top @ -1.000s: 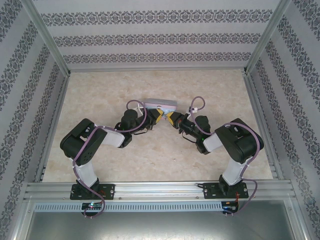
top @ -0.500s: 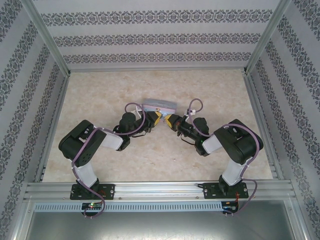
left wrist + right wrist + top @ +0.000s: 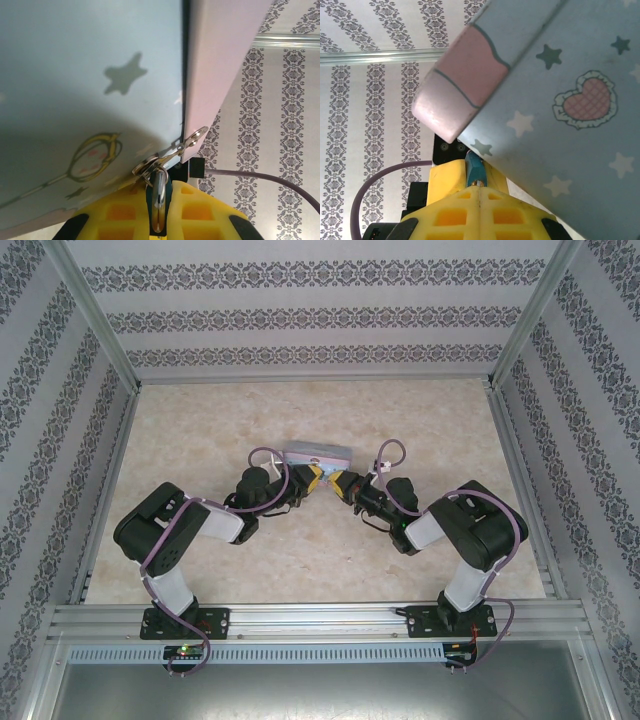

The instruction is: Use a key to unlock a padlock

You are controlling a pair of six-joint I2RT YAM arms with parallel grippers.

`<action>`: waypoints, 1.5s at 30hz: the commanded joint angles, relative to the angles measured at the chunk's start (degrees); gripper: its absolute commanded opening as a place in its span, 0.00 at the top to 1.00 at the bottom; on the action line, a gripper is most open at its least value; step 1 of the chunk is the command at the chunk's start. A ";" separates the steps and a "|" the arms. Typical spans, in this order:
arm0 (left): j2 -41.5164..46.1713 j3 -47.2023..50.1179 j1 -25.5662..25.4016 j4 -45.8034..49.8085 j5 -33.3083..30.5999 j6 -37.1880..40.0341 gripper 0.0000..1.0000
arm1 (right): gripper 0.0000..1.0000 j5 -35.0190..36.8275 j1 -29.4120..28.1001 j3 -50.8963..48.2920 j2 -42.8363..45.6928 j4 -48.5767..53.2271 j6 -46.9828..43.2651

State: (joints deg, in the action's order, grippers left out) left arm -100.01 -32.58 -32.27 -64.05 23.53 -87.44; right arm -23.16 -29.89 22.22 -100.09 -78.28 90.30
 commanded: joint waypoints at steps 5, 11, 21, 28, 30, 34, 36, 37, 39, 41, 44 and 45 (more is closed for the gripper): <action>2.91 0.40 -2.01 -9.03 4.21 -0.37 1.00 | 1.00 -0.25 -0.17 0.22 0.07 -1.08 -1.39; 3.06 0.32 -2.02 -8.90 4.10 -0.31 1.00 | 1.00 -1.73 0.05 1.03 -1.08 -1.08 -3.09; 3.74 0.94 -2.00 -7.70 4.30 1.17 1.00 | 1.00 -1.49 -0.16 1.17 -0.09 -1.08 0.29; 3.67 1.10 -2.03 -7.50 4.24 1.47 1.00 | 1.00 -0.69 -0.87 1.38 -1.18 -1.08 4.37; 3.61 0.96 -2.01 -7.23 4.23 1.57 1.00 | 1.00 -0.53 -1.04 1.47 -1.17 -1.08 4.97; 3.68 0.73 -2.01 -6.98 4.22 1.64 1.00 | 1.00 -0.40 -1.00 1.43 -0.98 -1.04 5.08; 3.67 0.78 -2.01 -6.88 4.24 1.64 1.00 | 1.00 -0.40 -1.05 1.44 -0.88 -1.07 4.99; 3.63 0.84 -2.01 -6.83 4.24 1.59 1.00 | 1.00 -0.30 -1.05 1.35 -0.89 -1.08 5.01; 3.67 0.71 -2.01 -6.85 4.22 1.61 1.00 | 1.00 -0.29 -1.04 1.26 -1.04 -1.06 5.01; 3.84 0.83 -2.01 -6.66 4.22 1.74 1.00 | 1.00 -0.31 -1.05 1.29 -1.11 -1.03 5.01; 3.98 0.83 -2.02 -6.26 4.23 1.88 1.00 | 1.00 -0.31 -1.00 1.26 -1.24 -1.08 4.98; 4.02 0.87 -2.09 -6.26 4.20 1.88 1.00 | 1.00 -0.31 -1.05 1.25 -1.32 -1.08 4.79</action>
State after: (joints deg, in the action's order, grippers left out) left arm -99.13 -31.35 -32.27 -65.12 23.46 -87.18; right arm -24.43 -30.15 22.37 -100.12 -78.74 94.80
